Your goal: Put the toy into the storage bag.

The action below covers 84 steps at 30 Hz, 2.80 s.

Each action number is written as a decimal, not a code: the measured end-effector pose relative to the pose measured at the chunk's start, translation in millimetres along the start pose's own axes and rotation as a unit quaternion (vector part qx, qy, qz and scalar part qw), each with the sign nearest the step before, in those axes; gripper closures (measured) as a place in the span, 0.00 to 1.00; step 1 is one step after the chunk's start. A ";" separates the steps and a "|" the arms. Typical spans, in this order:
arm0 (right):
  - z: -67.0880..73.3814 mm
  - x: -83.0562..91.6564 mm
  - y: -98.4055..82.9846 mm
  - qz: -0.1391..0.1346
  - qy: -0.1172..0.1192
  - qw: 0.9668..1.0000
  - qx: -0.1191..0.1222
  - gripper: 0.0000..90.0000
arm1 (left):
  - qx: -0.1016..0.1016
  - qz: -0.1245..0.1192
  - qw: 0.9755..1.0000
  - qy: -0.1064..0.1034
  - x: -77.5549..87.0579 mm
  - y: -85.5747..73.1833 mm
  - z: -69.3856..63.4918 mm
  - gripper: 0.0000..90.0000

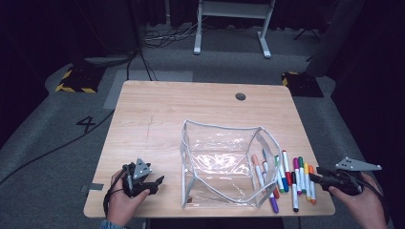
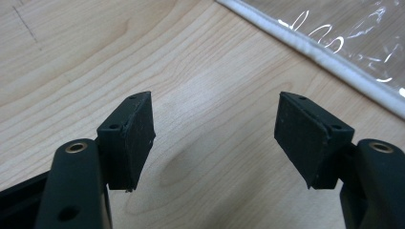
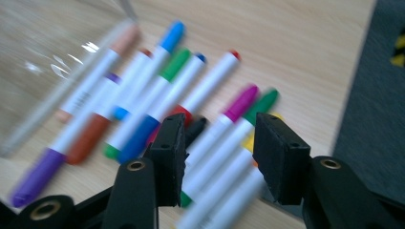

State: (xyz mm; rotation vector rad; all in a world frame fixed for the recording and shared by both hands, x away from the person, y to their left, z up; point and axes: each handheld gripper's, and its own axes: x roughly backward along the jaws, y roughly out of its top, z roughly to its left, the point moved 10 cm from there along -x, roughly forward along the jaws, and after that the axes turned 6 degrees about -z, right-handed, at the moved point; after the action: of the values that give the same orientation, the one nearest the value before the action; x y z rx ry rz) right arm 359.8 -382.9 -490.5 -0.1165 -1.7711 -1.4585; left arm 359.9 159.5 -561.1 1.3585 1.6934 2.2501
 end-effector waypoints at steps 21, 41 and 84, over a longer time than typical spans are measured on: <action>-34.2 -31.9 -51.4 0.088 -0.042 0.995 -0.033 0.62 | 0.035 0.012 0.999 -0.005 -11.6 -8.4 3.1 0.30; -43.4 -26.8 -65.2 0.140 -0.081 0.986 -0.034 0.85 | 0.035 0.013 0.999 -0.006 -11.6 -8.4 3.0 0.30; 25.5 43.4 68.0 0.020 0.026 0.999 0.023 0.86 | 0.023 0.025 0.999 -0.013 -10.1 -11.8 0.1 0.16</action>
State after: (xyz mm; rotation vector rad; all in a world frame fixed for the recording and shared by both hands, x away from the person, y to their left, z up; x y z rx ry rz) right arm 354.5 -356.8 -410.2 -0.0899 -1.7498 -1.3787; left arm 360.8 159.6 -576.7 1.4475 1.7345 2.2224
